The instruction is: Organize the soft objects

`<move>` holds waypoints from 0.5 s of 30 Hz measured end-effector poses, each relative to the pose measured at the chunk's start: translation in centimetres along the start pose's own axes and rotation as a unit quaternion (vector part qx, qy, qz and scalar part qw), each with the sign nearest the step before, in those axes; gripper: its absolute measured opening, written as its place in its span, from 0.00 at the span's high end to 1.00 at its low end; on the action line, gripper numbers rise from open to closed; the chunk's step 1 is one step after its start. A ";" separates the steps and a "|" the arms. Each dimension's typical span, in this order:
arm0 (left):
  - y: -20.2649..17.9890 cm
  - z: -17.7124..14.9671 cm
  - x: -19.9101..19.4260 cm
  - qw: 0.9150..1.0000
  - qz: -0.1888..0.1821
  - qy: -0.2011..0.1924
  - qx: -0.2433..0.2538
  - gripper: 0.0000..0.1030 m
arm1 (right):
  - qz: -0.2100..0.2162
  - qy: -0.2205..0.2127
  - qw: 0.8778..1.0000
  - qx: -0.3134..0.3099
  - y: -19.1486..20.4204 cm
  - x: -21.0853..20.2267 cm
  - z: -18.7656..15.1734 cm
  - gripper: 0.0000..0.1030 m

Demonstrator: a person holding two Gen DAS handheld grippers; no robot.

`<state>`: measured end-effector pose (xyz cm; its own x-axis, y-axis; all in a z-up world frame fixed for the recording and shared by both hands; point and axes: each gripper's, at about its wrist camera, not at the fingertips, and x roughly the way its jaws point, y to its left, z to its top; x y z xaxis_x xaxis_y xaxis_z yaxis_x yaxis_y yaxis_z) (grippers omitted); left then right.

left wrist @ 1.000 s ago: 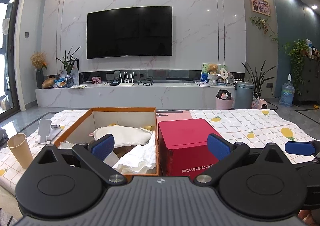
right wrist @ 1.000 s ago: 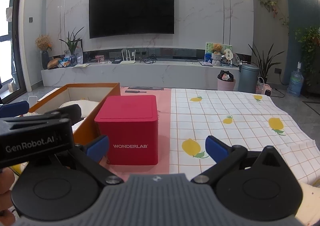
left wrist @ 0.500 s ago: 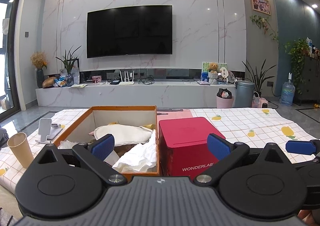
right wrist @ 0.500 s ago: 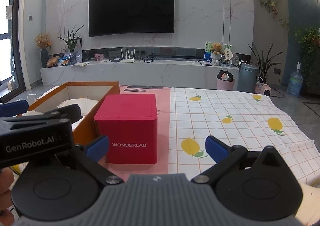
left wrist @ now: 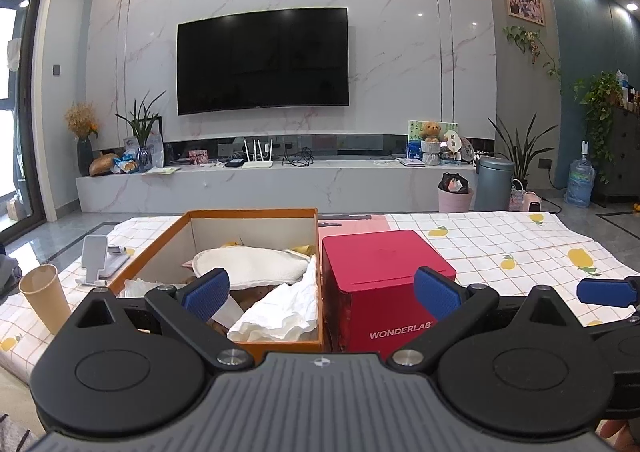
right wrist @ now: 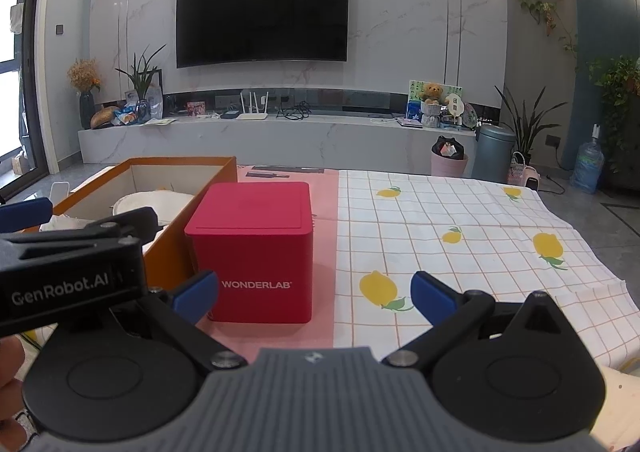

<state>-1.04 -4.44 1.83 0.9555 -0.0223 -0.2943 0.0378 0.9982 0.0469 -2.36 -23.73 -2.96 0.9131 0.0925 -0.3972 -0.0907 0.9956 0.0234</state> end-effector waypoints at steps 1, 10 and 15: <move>-0.1 0.0 0.0 1.000 0.003 -0.001 0.002 0.00 | 0.000 0.001 1.000 0.000 0.0 0.0 0.0 0.03; -0.2 0.0 0.1 1.000 0.005 0.002 0.003 0.00 | -0.003 0.003 1.000 0.000 -0.1 0.1 -0.1 0.03; -0.1 0.0 0.1 1.000 0.006 0.008 0.002 0.00 | -0.005 0.005 1.000 -0.002 -0.1 0.1 -0.1 0.03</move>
<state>-0.96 -4.53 1.80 0.9511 -0.0099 -0.3086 0.0280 0.9981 0.0544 -2.27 -23.77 -3.05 0.9095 0.0830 -0.4072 -0.0840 0.9963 0.0156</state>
